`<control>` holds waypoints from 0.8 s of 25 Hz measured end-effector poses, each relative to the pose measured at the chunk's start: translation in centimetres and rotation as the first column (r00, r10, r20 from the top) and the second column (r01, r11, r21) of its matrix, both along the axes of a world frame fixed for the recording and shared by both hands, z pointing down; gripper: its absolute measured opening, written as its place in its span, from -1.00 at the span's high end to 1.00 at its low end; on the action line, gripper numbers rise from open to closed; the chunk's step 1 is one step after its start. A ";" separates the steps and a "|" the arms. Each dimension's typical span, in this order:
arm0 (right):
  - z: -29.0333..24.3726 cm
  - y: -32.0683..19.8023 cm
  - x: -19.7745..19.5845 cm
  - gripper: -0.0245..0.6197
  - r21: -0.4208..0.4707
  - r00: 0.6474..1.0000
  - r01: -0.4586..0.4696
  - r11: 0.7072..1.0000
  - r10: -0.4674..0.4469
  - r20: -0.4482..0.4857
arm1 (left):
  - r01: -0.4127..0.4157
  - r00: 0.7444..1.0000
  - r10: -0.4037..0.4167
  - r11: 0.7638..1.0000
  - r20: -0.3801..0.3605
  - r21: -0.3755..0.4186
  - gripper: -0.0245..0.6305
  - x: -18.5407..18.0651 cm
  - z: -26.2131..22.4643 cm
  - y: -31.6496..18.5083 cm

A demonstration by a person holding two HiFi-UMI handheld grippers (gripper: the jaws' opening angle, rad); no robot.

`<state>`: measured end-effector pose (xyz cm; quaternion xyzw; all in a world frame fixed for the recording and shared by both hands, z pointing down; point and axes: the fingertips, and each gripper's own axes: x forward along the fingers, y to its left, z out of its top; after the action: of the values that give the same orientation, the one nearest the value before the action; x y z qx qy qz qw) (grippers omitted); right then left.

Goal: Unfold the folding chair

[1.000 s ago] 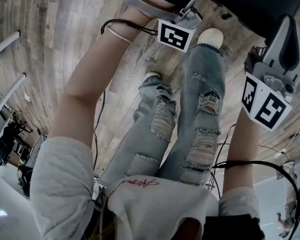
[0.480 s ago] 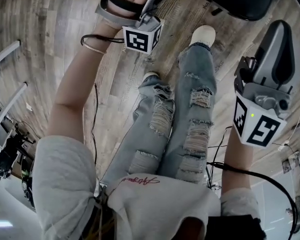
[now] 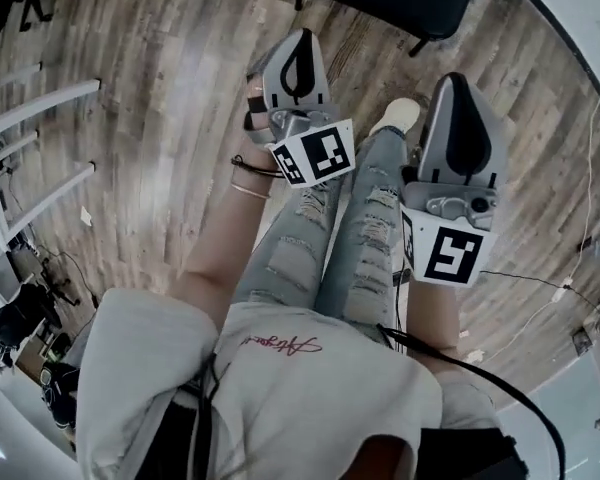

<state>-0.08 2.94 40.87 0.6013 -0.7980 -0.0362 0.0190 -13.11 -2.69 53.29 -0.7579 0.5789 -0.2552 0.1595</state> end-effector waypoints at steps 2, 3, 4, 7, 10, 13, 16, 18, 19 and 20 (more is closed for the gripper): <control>-5.6 2.0 -0.5 0.87 0.010 0.999 -0.025 1.000 0.025 0.031 | 0.004 0.966 -0.024 0.997 -0.256 -0.077 0.88 0.9 -7.9 1.3; -8.0 3.0 -0.5 0.87 0.008 0.998 -0.036 0.999 0.036 0.053 | -0.020 0.931 -0.017 0.995 -0.366 -0.097 0.88 1.6 -11.7 2.2; -10.3 3.9 -0.3 0.87 0.004 0.996 -0.047 0.999 0.046 0.077 | -0.056 0.890 0.005 0.994 -0.457 -0.098 0.88 2.4 -15.4 3.1; -15.8 4.8 0.8 0.87 0.013 0.990 -0.069 0.998 0.067 0.123 | -0.156 0.764 0.081 0.986 -0.640 -0.061 0.88 5.1 -25.3 4.7; -20.2 5.2 1.4 0.87 0.053 0.990 -0.074 0.996 0.067 0.126 | -0.220 0.678 0.136 0.975 -0.722 -0.023 0.88 7.1 -31.9 6.0; -23.6 5.8 1.3 0.87 0.106 0.991 -0.042 0.993 0.029 0.127 | -0.260 0.652 0.204 0.965 -0.730 0.038 0.88 8.3 -35.0 7.7; -25.5 6.7 1.1 0.87 0.143 0.994 -0.026 0.989 0.011 0.106 | -0.248 0.681 0.256 0.962 -0.686 0.113 0.88 8.3 -36.9 9.2; -25.8 7.4 1.0 0.87 0.154 0.996 -0.015 0.988 0.002 0.087 | -0.244 0.692 0.267 0.961 -0.671 0.132 0.88 8.4 -37.7 10.2; -25.7 7.9 1.1 0.87 0.153 0.997 -0.008 0.988 -0.004 0.079 | -0.247 0.688 0.264 0.961 -0.676 0.124 0.88 8.5 -37.8 10.7; -25.6 8.5 1.2 0.87 0.149 0.997 -0.003 0.989 -0.008 0.074 | -0.254 0.681 0.258 0.961 -0.685 0.110 0.88 8.7 -37.7 11.3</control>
<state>1.15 11.41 15.23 0.6009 -0.7940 -0.0734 -0.0557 -4.38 8.60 15.54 -0.8707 0.4852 0.0736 -0.0325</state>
